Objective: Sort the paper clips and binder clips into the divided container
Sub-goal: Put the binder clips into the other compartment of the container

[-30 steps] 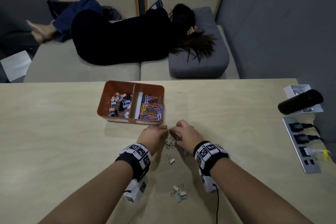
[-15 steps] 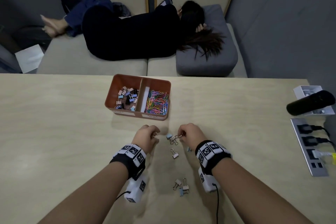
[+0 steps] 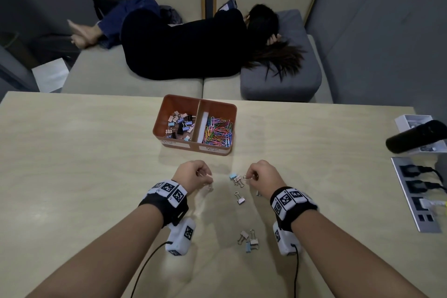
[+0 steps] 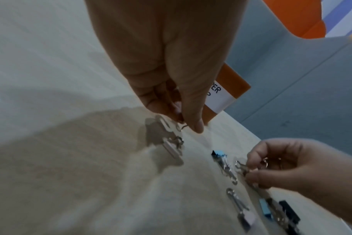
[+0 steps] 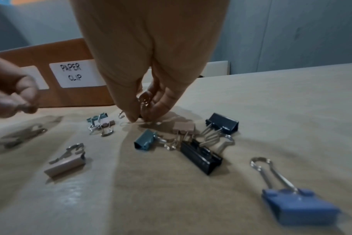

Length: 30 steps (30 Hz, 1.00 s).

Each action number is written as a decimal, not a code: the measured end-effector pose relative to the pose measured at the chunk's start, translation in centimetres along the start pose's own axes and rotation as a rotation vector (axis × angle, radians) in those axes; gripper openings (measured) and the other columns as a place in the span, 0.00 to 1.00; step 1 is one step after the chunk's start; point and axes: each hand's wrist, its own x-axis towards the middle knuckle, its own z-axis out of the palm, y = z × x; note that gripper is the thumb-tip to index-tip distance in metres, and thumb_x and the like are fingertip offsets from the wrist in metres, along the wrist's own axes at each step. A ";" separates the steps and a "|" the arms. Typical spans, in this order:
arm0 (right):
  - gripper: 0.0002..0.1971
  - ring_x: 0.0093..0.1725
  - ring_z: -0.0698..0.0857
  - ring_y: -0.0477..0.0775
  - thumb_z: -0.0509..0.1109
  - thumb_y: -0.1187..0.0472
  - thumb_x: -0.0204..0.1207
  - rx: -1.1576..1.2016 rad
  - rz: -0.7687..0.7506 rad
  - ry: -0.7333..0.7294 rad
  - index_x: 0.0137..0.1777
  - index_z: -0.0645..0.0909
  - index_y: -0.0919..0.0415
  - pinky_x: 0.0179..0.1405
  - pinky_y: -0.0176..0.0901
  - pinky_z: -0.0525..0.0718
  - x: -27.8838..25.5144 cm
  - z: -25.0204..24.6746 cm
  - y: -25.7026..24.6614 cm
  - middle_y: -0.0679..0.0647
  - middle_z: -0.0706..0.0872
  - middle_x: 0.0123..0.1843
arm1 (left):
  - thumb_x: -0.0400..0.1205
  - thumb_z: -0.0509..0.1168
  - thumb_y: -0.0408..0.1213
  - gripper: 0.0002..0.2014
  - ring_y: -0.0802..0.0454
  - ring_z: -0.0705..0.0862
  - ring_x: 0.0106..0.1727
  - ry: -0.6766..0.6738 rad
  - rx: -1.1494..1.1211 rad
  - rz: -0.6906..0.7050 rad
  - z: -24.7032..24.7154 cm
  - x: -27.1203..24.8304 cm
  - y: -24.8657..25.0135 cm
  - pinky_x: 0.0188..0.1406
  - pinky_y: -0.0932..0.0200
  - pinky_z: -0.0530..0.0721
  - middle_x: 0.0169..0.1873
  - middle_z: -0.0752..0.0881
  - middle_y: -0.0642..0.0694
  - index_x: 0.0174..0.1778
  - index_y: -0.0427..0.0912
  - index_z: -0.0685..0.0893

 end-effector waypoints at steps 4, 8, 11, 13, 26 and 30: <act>0.04 0.40 0.77 0.44 0.75 0.70 0.69 0.113 -0.036 0.002 0.43 0.87 0.62 0.45 0.29 0.73 -0.2 -0.2 0.0 0.52 0.76 0.50 | 0.69 0.79 0.37 0.09 0.53 0.78 0.37 -0.065 0.147 0.023 0.6 -0.5 -0.4 0.43 0.65 0.76 0.46 0.75 0.46 0.41 0.46 0.86; 0.06 0.40 0.75 0.36 0.77 0.70 0.68 0.182 -0.074 -0.095 0.43 0.88 0.61 0.52 0.31 0.74 -0.3 0.4 -1.3 0.50 0.74 0.54 | 0.70 0.76 0.36 0.17 0.52 0.77 0.43 -0.037 0.193 -0.005 1.6 -0.5 -0.4 0.48 0.64 0.77 0.47 0.74 0.48 0.55 0.43 0.84; 0.07 0.44 0.79 0.47 0.78 0.69 0.65 0.158 -0.046 -0.108 0.42 0.86 0.59 0.49 0.30 0.74 0.0 1.4 -2.4 0.48 0.73 0.53 | 0.71 0.74 0.35 0.15 0.53 0.78 0.42 -0.027 0.202 -0.019 1.6 -0.2 -0.2 0.43 0.64 0.74 0.44 0.78 0.49 0.53 0.43 0.84; 0.07 0.44 0.79 0.50 0.78 0.69 0.64 0.146 -0.018 -0.087 0.41 0.84 0.62 0.46 0.32 0.76 0.2 2.0 -2.6 0.48 0.73 0.52 | 0.71 0.73 0.35 0.13 0.52 0.78 0.42 -0.041 0.210 -0.028 1.5 0.1 -0.1 0.41 0.64 0.74 0.42 0.80 0.49 0.51 0.44 0.84; 0.07 0.58 0.73 0.56 0.71 0.66 0.69 0.020 0.050 0.037 0.47 0.85 0.57 0.55 0.46 0.74 0.2 2.4 -2.7 0.51 0.83 0.43 | 0.72 0.72 0.35 0.11 0.48 0.80 0.47 -0.133 0.298 -0.080 1.2 0.7 0.7 0.47 0.59 0.79 0.45 0.82 0.46 0.48 0.43 0.82; 0.07 0.56 0.76 0.59 0.75 0.69 0.66 0.036 0.068 0.069 0.42 0.88 0.59 0.54 0.42 0.72 0.3 2.7 -2.3 0.54 0.81 0.47 | 0.70 0.74 0.35 0.09 0.48 0.79 0.45 -0.174 0.342 -0.088 0.9 0.9 1.0 0.45 0.58 0.80 0.46 0.79 0.46 0.37 0.47 0.78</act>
